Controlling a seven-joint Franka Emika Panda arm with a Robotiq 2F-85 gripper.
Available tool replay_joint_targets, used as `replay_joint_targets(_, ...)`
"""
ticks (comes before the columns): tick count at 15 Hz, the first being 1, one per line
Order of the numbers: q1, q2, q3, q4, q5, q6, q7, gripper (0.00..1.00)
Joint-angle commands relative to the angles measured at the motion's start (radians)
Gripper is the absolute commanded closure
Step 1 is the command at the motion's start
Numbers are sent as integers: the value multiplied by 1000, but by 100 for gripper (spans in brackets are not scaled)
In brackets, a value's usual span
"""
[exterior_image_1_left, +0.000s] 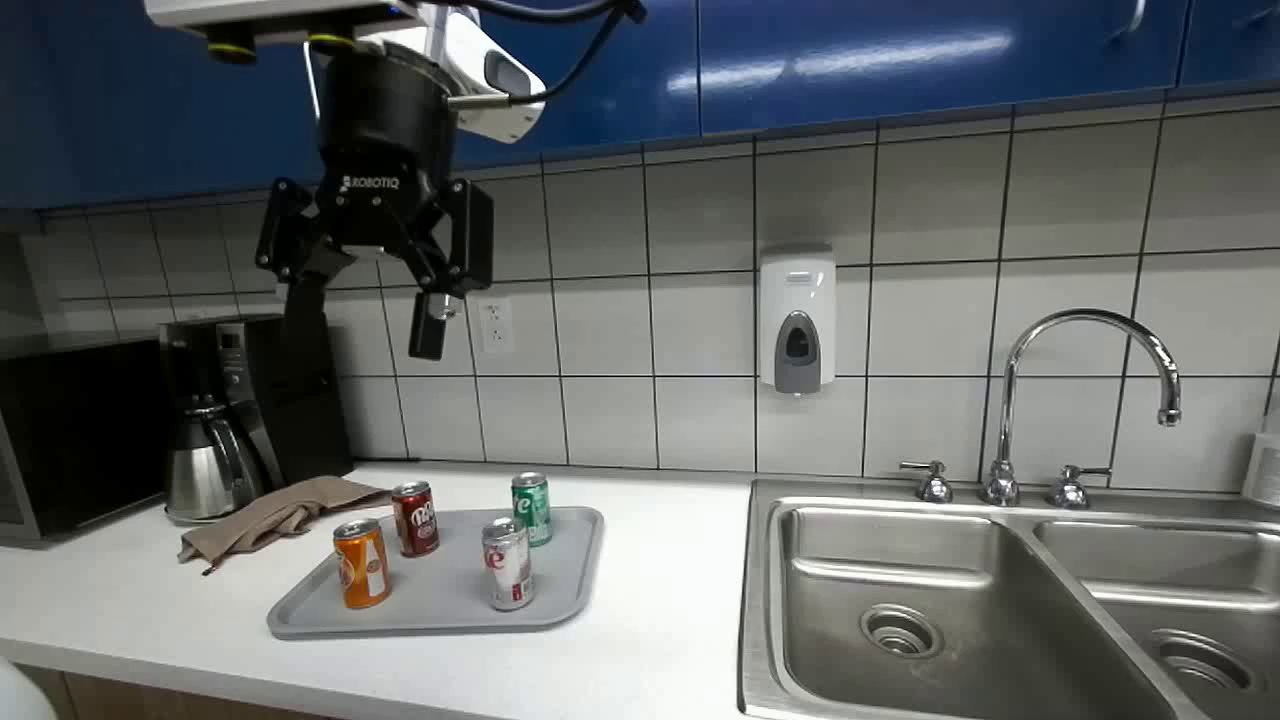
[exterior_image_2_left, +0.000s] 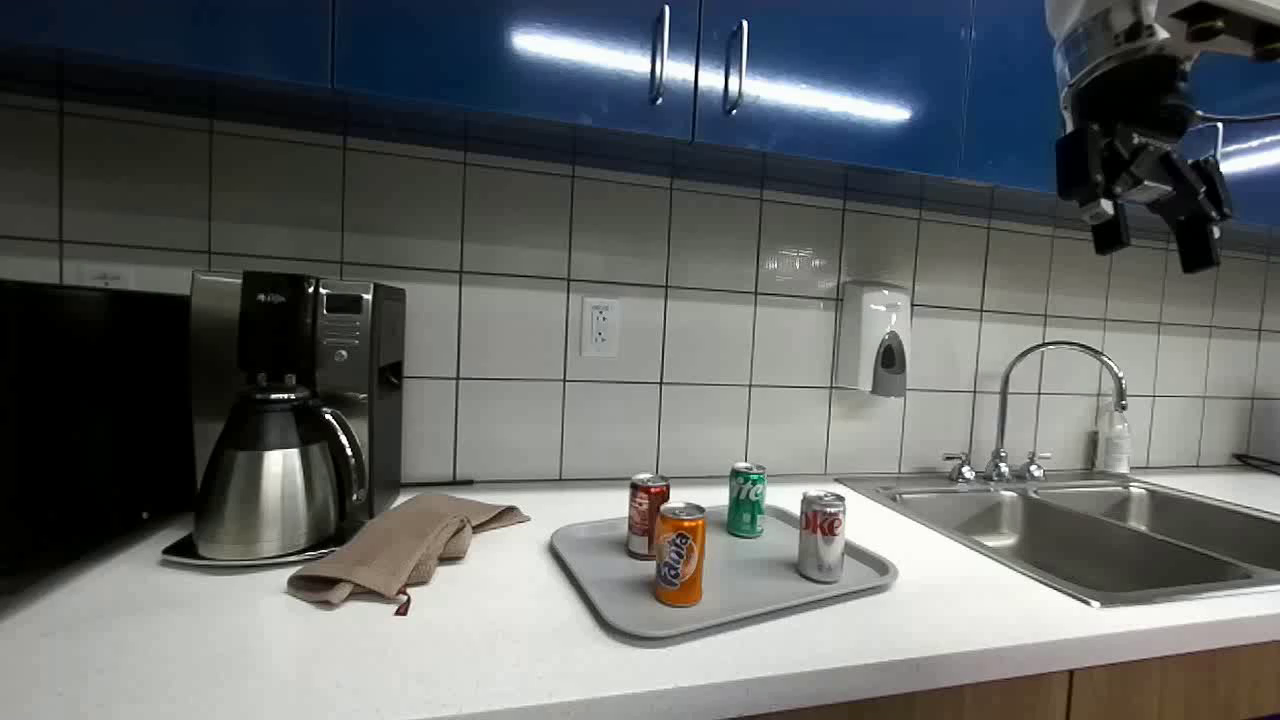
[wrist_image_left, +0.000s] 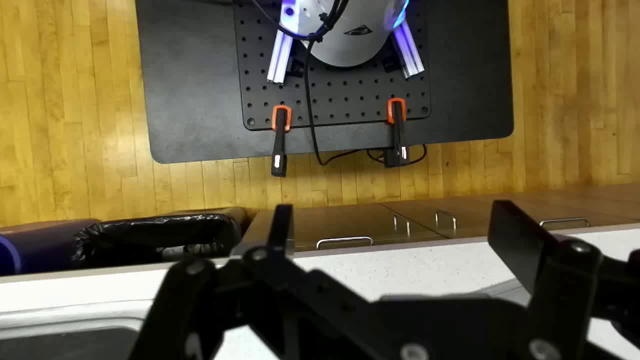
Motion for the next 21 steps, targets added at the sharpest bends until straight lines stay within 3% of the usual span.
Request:
replay_joint_targets(1, -8, 2, 5, 2, 3, -1, -4, 0)
replay_joint_targets(10, 3, -22, 30, -46, 18, 16, 9, 0)
replay_joint_targets(21, 47, 0, 105, -166, 23, 218, 22, 0)
